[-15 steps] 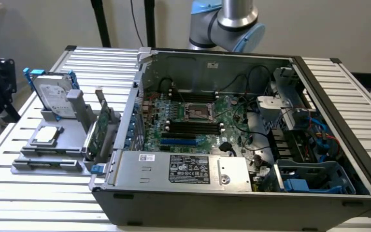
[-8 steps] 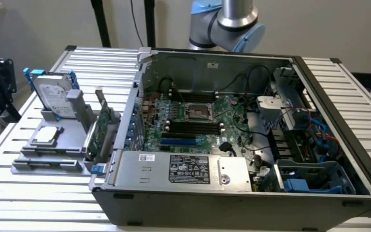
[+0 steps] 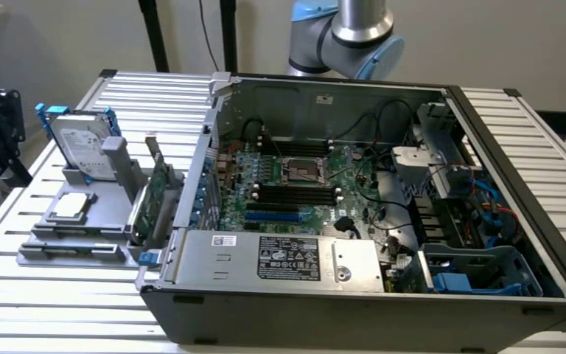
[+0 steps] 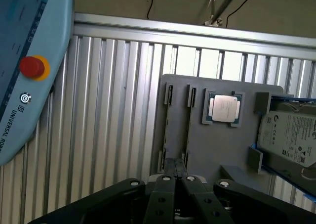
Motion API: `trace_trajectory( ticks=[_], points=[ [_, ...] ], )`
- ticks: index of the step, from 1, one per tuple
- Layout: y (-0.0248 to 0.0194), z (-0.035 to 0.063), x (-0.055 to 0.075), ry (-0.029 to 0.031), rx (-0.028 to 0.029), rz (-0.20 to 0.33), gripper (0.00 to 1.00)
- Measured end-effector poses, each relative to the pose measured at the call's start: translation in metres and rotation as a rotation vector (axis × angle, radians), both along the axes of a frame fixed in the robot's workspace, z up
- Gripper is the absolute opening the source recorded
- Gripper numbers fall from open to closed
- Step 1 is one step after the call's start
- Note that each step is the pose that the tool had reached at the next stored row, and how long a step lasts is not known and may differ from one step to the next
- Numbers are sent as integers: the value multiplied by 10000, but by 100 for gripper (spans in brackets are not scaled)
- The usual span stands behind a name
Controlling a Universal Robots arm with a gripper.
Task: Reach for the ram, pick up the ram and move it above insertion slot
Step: 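Pick up the ram and move it above insertion slot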
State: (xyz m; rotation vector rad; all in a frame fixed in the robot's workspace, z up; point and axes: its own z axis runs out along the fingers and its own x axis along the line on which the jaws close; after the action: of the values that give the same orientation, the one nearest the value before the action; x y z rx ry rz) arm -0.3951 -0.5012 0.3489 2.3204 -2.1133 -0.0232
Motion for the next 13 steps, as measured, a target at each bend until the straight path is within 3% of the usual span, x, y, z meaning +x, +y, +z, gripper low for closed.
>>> trace_trajectory(
  ticks=[2, 4, 5, 8, 13],
  points=[
    [0, 0, 0, 0, 0, 0, 12],
    [0, 0, 0, 0, 0, 0, 24],
    [0, 0, 0, 0, 0, 0, 24],
    [0, -7, 0, 0, 2, 0, 42],
    [0, -76, 7, 0, 4, -7, 48]
  ],
)
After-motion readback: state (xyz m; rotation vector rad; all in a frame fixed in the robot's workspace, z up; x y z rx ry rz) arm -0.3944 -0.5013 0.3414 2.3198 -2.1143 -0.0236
